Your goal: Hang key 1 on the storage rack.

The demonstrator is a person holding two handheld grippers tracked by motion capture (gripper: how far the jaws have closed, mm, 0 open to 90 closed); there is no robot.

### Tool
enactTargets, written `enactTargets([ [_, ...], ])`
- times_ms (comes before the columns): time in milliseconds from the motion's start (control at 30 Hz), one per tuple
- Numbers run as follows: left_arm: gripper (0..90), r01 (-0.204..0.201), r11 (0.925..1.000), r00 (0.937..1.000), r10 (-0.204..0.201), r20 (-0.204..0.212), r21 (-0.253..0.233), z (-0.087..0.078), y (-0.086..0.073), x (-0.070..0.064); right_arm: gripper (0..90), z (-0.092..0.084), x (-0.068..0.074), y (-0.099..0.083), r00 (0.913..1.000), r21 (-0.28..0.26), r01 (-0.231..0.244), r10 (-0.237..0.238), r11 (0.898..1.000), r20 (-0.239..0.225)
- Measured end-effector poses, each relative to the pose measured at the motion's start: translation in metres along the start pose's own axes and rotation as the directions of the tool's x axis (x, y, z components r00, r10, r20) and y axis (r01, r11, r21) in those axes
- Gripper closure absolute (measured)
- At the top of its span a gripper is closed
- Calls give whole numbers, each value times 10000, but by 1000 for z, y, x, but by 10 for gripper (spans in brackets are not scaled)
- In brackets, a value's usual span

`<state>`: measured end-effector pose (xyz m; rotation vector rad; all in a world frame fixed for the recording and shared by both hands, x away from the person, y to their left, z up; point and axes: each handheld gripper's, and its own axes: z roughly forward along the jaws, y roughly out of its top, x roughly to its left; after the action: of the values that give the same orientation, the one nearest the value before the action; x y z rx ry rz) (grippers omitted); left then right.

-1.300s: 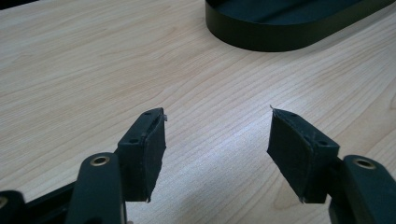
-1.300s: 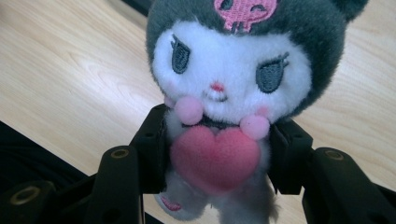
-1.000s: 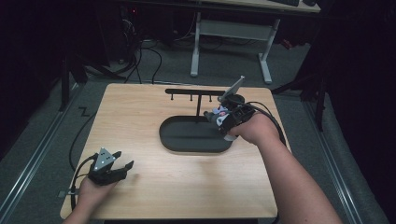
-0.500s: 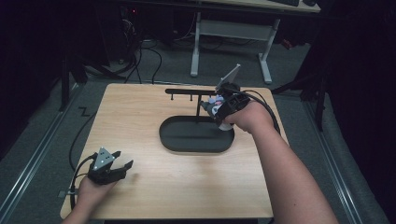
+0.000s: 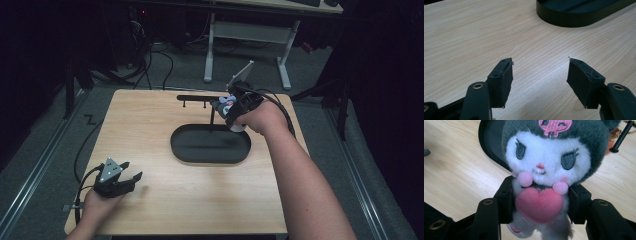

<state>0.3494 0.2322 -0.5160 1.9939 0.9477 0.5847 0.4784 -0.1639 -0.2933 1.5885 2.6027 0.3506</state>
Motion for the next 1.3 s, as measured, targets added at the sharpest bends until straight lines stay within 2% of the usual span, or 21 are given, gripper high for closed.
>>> enactTargets([
  [267,373,-9,10000,10000,9,18,29,0,0,1,486,2,-9,4,9995,-178,-253,256,9995,161],
  [467,374,-44,10000,10000,44,42,10,1,0,0,486,12,-18,-5,9985,85,-543,543,9985,-4],
  [567,375,-71,10000,10000,71,36,10,2,0,-1,486,20,-22,-14,9987,255,-498,499,9984,-49],
  [700,376,-112,9999,9999,112,47,-3,2,1,-2,485,26,-23,-19,9989,364,-476,477,9982,-3],
  [867,378,-125,9999,9999,124,77,34,3,1,-3,485,39,-25,-25,9988,474,-457,466,9978,-167],
  [1100,379,-127,9999,9999,127,65,51,3,0,-2,484,59,-24,-26,9984,791,-487,508,9957,-246],
  [1300,379,-119,9999,9999,118,95,63,3,0,-2,482,70,-22,-23,9982,765,-432,462,9961,-388],
])
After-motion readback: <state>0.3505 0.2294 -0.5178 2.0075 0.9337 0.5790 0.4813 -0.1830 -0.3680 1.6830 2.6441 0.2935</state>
